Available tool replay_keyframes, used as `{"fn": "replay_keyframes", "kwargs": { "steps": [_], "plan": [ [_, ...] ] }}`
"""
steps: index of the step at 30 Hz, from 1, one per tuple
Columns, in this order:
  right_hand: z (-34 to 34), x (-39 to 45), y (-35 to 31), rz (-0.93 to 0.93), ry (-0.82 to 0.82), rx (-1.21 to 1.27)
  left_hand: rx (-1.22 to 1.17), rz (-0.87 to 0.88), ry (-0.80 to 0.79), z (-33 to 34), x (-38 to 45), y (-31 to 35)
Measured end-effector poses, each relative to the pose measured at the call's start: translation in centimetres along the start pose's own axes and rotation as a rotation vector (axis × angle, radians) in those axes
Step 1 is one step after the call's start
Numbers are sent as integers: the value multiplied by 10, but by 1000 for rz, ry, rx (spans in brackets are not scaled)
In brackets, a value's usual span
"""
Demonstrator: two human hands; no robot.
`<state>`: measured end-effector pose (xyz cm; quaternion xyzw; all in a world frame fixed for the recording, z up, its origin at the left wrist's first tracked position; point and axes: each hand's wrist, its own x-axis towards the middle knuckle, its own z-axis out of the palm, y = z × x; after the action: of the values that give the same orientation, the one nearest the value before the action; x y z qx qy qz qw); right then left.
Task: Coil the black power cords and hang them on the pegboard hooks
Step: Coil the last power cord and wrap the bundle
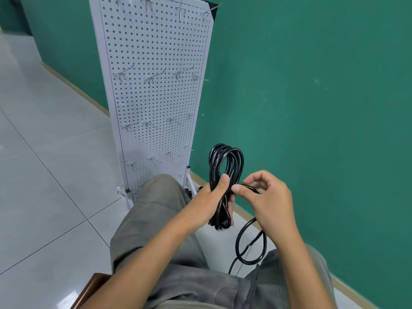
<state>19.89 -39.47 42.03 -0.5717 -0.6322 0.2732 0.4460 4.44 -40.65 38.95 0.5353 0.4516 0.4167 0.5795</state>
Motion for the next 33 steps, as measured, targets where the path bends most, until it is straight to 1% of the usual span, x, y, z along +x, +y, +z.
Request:
{"fn": "replay_keyframes", "kwargs": {
  "steps": [5, 9, 13, 15, 22, 24, 27, 30, 33],
  "plan": [
    [2, 0, 4, 29, 18, -25, -245, -13, -132, -4, 2, -3],
    [3, 0, 7, 36, -57, 55, -338, -13, -176, -8, 4, -5],
    [4, 1, 13, 67, -148, 159, -416, -7, -94, -19, 8, -6],
    [4, 0, 18, 87, -177, 173, -520, -13, -57, -24, 9, -3],
    [2, -1, 28, 109, -262, 56, -713, 13, 122, -48, 14, -3],
    [2, -3, 26, 85, -256, 45, -700, 8, 157, -50, 15, -5],
    [1, -5, 16, 28, -172, 115, -642, -23, 133, -48, 13, -4],
    [-4, -4, 7, -4, -113, 210, -452, -63, 96, -44, 12, -1],
    [-5, -2, -2, -1, -92, 268, -290, -64, 38, -36, 10, -3]
  ]
}}
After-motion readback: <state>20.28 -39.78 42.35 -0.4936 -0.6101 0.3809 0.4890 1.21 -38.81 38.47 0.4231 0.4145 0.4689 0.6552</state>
